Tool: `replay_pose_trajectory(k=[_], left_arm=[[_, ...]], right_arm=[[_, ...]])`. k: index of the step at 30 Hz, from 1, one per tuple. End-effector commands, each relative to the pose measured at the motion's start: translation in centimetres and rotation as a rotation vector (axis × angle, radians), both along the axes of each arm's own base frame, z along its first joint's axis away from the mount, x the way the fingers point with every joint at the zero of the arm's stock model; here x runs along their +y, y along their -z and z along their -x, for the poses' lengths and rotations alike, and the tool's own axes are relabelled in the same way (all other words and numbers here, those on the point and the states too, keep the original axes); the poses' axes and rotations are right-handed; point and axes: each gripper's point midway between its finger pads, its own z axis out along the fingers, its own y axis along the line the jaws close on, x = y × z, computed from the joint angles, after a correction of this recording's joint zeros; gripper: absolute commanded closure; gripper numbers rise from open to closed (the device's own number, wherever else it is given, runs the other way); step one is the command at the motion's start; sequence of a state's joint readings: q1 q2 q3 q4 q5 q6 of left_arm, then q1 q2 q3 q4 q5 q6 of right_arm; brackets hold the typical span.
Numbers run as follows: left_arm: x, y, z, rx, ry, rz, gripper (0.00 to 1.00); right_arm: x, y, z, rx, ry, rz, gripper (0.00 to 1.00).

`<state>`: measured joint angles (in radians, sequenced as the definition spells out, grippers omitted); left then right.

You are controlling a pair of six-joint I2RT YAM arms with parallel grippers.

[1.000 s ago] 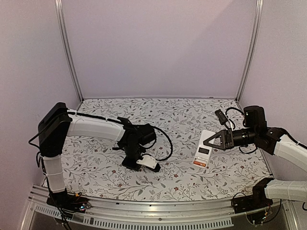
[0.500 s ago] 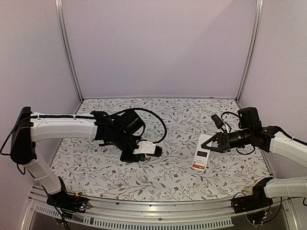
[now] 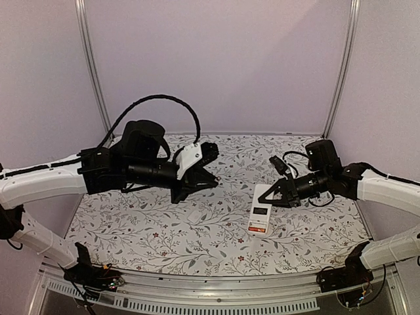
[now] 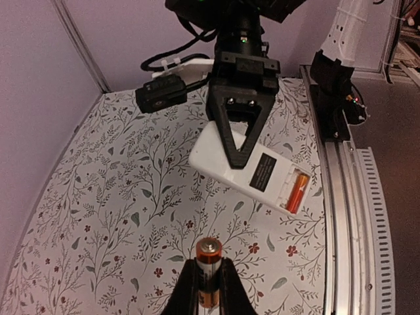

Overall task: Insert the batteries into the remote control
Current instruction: Place the battery in the battery compartment.

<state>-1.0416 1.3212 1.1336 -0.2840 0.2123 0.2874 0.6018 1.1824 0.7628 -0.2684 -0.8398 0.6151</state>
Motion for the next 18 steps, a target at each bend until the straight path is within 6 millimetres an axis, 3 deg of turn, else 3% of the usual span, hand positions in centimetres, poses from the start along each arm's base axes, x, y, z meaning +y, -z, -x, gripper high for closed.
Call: replay_pose_trajectory(k=[1,5,12,18], left_arm=[[-2.6,-1.7,3.1,0.028,0.077,0.109,0.99],[-4.6,-1.0,4.8,0.029,0.140,0.123,0.99],[-7.9,1.9,7.8,0.042,0.244,0.069,0.99],[-9.3,4.1,8.3,0.048,0.269,-0.003,1.00]], right_arm=[[2.1,-1.9,-0.8,0.006,0.014,-0.045,1.00],[3.4,-2.1,-0.9,0.030,0.019,-0.065,1.00],[4.4,-1.8,-0.6,0.067,0.029,-0.091,1.00],[4.7,-1.7,-0.6,0.084,0.024,-0.108,1.00]])
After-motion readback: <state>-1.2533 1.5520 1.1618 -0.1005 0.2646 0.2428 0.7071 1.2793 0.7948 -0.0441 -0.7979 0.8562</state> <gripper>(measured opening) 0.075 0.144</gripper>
